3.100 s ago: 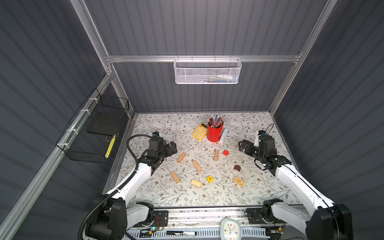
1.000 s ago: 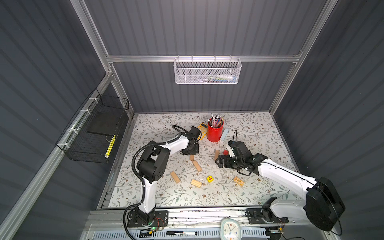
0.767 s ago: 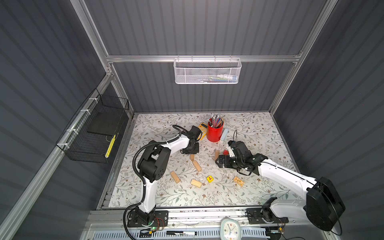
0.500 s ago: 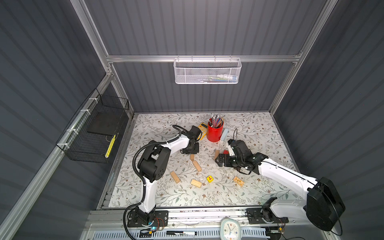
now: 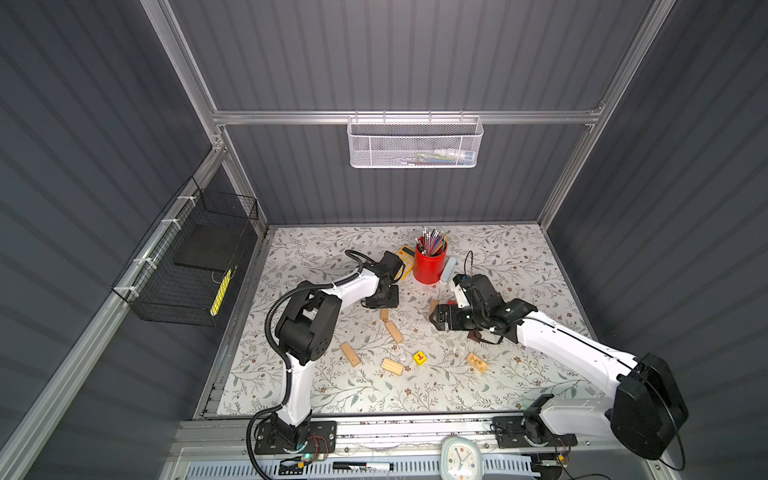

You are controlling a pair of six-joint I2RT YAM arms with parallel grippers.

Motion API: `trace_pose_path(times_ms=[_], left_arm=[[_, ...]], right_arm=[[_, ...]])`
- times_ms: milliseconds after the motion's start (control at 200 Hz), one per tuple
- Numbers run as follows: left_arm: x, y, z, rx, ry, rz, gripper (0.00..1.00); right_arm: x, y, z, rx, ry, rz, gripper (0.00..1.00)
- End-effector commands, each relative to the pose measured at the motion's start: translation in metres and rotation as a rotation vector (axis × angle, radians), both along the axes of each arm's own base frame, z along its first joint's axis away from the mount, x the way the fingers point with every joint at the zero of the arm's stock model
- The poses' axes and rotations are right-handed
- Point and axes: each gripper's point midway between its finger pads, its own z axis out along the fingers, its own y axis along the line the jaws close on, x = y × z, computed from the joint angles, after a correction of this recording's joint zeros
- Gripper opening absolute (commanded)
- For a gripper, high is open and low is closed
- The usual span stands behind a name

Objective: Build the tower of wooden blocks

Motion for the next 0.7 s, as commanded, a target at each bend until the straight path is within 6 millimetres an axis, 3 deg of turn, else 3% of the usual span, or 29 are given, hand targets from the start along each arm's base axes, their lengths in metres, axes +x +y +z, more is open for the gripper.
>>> trace_pose_path(times_ms=[0, 200, 420, 695], left_arm=[[-0.011, 0.004, 0.026, -0.038, -0.035, 0.017, 0.49], [-0.024, 0.021, 0.058, -0.073, -0.137, 0.05, 0.53], [-0.055, 0.053, 0.087, -0.11, -0.241, 0.109, 0.6], [-0.098, 0.096, 0.104, -0.138, -0.322, 0.207, 0.75]], right_arm=[[-0.007, 0.005, 0.001, -0.027, 0.026, 0.071, 0.99], [-0.016, 0.025, 0.004, -0.078, 0.03, 0.186, 0.99], [-0.024, 0.048, -0.006, -0.17, 0.038, 0.27, 0.95], [-0.028, 0.081, -0.028, -0.284, 0.044, 0.332, 0.88]])
